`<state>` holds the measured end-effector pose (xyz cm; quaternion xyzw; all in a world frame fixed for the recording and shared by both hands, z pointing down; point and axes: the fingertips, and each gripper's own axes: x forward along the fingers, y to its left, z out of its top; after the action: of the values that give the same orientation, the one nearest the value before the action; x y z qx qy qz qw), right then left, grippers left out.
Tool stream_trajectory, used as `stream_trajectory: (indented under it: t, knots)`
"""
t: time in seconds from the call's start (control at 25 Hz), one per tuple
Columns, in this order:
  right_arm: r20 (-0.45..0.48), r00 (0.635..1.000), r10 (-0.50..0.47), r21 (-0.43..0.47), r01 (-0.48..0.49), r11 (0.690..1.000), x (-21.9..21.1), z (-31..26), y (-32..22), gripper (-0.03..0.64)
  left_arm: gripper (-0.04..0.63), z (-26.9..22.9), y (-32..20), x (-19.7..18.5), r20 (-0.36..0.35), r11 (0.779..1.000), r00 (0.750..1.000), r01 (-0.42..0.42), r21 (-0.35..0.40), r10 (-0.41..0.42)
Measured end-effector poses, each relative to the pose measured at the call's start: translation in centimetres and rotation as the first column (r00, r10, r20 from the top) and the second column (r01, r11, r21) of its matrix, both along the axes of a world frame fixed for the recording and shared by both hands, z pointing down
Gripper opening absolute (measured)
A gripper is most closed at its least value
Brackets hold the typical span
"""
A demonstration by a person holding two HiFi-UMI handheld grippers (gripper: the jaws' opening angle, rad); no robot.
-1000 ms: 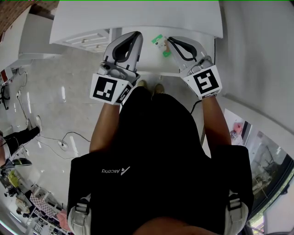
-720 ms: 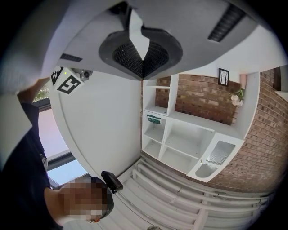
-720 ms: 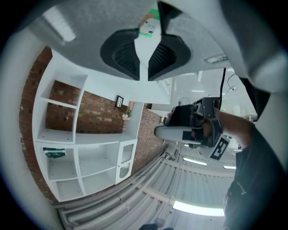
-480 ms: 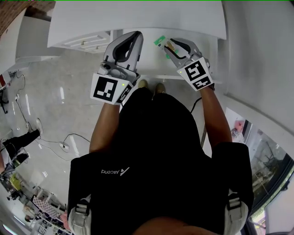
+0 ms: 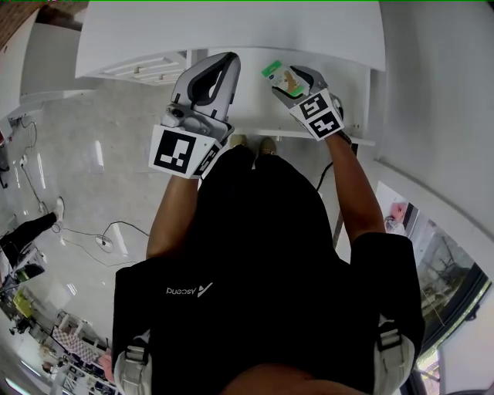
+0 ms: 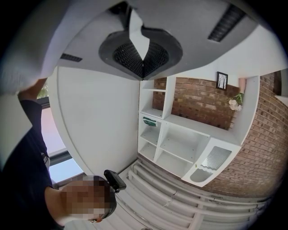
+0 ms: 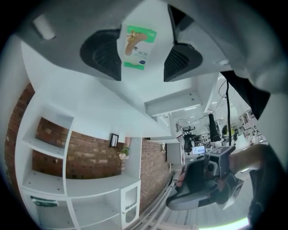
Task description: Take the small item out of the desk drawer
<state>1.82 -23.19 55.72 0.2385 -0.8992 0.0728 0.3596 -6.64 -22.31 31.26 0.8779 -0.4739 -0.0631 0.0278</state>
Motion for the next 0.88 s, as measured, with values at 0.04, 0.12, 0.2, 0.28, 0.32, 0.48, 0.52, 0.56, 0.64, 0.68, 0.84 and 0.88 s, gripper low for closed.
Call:
stream_trajectory:
  t: [0.04, 0.12, 0.2, 0.28, 0.32, 0.48, 0.52, 0.56, 0.64, 0.68, 0.84, 0.88]
  knots:
    - [-0.014, 1.000, 0.006, -0.014, -0.007, 1.000, 0.0, 0.8, -0.2, 0.285, -0.002, 0.1, -0.2, -0.1, 0.000, 1.000, 1.000, -0.001, -0.004, 0.001]
    - [-0.042, 0.999, 0.018, -0.042, -0.020, 0.999, -0.1, 2.5, -0.6, 0.297, -0.002, 0.0, -0.6, -0.3, -0.012, 1.000, 1.000, -0.006, -0.005, 0.006]
    - [-0.070, 0.997, 0.031, -0.070, -0.036, 0.997, -0.1, 4.1, -0.8, 0.311, -0.002, 0.1, -1.0, -0.6, -0.021, 1.000, 1.000, -0.008, -0.012, 0.007]
    - [-0.098, 0.994, 0.044, -0.095, -0.053, 0.994, -0.1, 5.6, -1.1, 0.325, -0.002, 0.3, -1.3, -0.9, -0.021, 1.000, 1.000, -0.005, -0.016, 0.005]
    - [-0.111, 0.992, 0.051, -0.106, -0.063, 0.992, 0.0, 6.3, -1.3, 0.330, -0.002, 0.5, -1.4, -1.0, -0.018, 1.000, 1.000, -0.003, -0.019, 0.003]
    - [-0.156, 0.985, 0.072, -0.144, -0.095, 0.985, 0.4, 8.5, -1.8, 0.345, -0.002, 1.3, -1.8, -1.5, -0.002, 0.999, 1.000, 0.001, -0.049, -0.001]
    - [-0.168, 0.983, 0.073, -0.152, -0.099, 0.983, 0.5, 9.0, -1.8, 0.350, -0.002, 1.3, -1.8, -1.6, -0.001, 0.999, 1.000, 0.002, -0.051, -0.002]
    - [-0.179, 0.981, 0.072, -0.160, -0.101, 0.982, 0.6, 9.6, -1.8, 0.354, -0.002, 1.3, -1.9, -1.7, -0.003, 0.999, 1.000, 0.003, -0.050, -0.004]
    - [-0.197, 0.978, 0.072, -0.177, -0.108, 0.978, 0.8, 10.6, -2.0, 0.358, -0.002, 1.0, -2.1, -1.9, -0.018, 1.000, 1.000, 0.002, -0.031, -0.003]
    - [-0.206, 0.976, 0.073, -0.186, -0.112, 0.976, 0.8, 11.1, -2.1, 0.360, -0.002, 0.8, -2.2, -2.0, -0.031, 1.000, 1.000, 0.000, -0.019, -0.001]
    - [-0.236, 0.969, 0.068, -0.218, -0.121, 0.968, 0.7, 12.8, -2.4, 0.362, -0.002, 1.8, -2.4, -2.7, -0.012, 0.997, 1.000, 0.010, -0.071, -0.011]
    - [-0.239, 0.969, 0.067, -0.221, -0.121, 0.968, 0.6, 13.1, -2.4, 0.362, -0.002, 2.0, -2.4, -2.9, -0.009, 0.997, 1.000, 0.014, -0.081, -0.015]
